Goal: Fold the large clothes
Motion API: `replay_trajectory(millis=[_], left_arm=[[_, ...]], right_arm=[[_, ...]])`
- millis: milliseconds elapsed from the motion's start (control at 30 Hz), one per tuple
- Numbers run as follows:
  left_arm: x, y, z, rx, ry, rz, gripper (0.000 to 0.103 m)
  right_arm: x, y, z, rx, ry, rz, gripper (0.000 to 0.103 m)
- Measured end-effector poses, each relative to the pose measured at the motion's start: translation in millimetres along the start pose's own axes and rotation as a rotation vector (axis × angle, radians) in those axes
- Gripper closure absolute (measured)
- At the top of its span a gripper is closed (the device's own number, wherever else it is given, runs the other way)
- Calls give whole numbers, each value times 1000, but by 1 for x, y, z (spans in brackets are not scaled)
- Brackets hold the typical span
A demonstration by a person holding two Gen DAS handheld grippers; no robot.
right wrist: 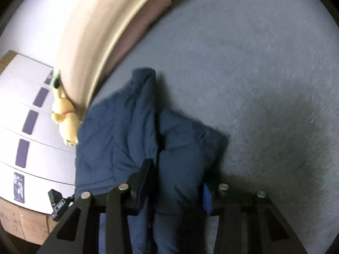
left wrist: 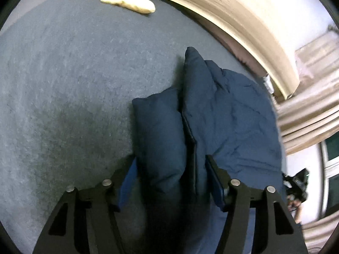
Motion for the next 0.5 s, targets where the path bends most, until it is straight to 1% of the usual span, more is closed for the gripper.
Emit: replay_trajectory(millis=[67,100,133,167,200,233,267,300,333,367,400,433,467,500], left_arm=[[8,-2,-8,-21,33,-32,40],[15,-4,-14,-29,52,-71,40],[29,-8,-16,-37,70,-122,40],[43,-14,-18,-41,84,-176,40],[59,-22,-21,-43,90,-231,40],[72,-31,-22,-41,87,-269,40],[83,-42,-23,-36,82,-305,39],[95,-61,-27,-31,73,-345,36],[101,-76,-31,-32,72,-364,33],[99,-91,-38,-42,68,-369,30],[98,-104,-43,-50,62,-374,29],[97,-114,-45,-48,60,-378,29],[94,-126,-44,-31,66,-384,29],[92,-133,-41,1,69,-386,28]], right_arm=[[4,0,2,1,0,-11,59],[11,-2,2,-9,-7,-23,49],[23,-6,-1,-24,-32,-52,39],[40,-13,-3,-37,-60,-109,27],[60,-23,-3,-46,-67,-177,27],[73,-32,-2,-58,-64,-217,27],[89,-48,-1,-77,-62,-259,27],[103,-67,2,-95,-57,-299,27],[109,-82,4,-108,-50,-318,27],[112,-98,7,-125,-40,-321,27],[109,-119,12,-157,-19,-301,27],[104,-133,16,-176,3,-284,27],[98,-146,22,-197,34,-272,27],[93,-151,25,-212,51,-268,27]])
Point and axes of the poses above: each gripper's, at about its wrist camera, not at the fingertips, and x roughly against the way its jaws point, z to its left, y to its top, the point moved 4 cm from there along -x, roughly the way its jaws point, and after that the axes turned 10 degrees about x, right-handed, at the moved point
